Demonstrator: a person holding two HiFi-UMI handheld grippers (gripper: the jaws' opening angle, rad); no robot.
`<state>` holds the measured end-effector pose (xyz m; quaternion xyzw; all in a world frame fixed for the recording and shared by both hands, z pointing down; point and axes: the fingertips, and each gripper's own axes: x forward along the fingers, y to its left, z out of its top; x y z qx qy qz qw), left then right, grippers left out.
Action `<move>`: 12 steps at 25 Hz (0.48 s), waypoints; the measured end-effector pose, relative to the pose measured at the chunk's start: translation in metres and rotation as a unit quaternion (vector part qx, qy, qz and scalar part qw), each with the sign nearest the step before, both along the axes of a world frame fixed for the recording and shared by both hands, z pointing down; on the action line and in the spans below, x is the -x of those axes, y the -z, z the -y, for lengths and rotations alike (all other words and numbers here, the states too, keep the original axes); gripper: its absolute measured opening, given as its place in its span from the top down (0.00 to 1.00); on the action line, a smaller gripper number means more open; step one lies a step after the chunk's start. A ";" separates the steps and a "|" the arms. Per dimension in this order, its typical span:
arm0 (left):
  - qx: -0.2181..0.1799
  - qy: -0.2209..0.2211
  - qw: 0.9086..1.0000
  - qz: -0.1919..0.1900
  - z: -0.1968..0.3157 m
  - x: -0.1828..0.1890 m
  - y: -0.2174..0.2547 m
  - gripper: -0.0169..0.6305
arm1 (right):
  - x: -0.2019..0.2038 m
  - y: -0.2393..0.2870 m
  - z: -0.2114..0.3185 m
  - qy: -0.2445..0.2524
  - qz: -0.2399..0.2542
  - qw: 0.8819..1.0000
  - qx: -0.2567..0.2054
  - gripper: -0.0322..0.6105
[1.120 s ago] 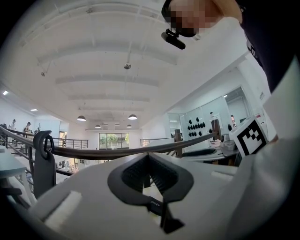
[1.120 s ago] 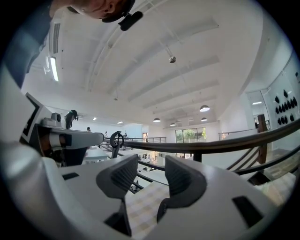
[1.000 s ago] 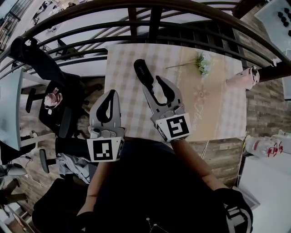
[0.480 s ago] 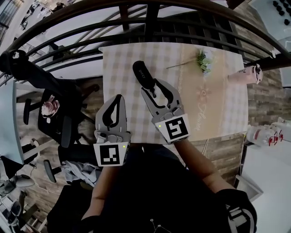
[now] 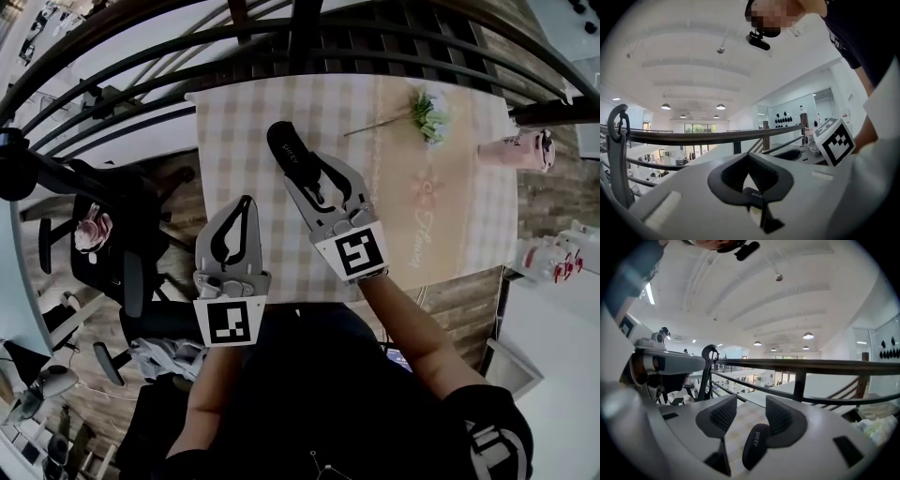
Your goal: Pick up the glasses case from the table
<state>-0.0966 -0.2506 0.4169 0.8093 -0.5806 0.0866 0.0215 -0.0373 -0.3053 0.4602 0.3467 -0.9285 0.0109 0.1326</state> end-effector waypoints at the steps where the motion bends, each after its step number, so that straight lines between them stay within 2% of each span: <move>1: 0.001 -0.004 1.000 0.002 0.003 0.000 -0.003 0.95 | 0.000 -0.006 0.002 -0.001 -0.006 1.000 0.005 0.70; 12: 0.028 -0.029 0.999 0.018 0.036 -0.004 -0.047 0.95 | 0.005 -0.062 0.029 -0.008 -0.029 0.998 0.053 0.65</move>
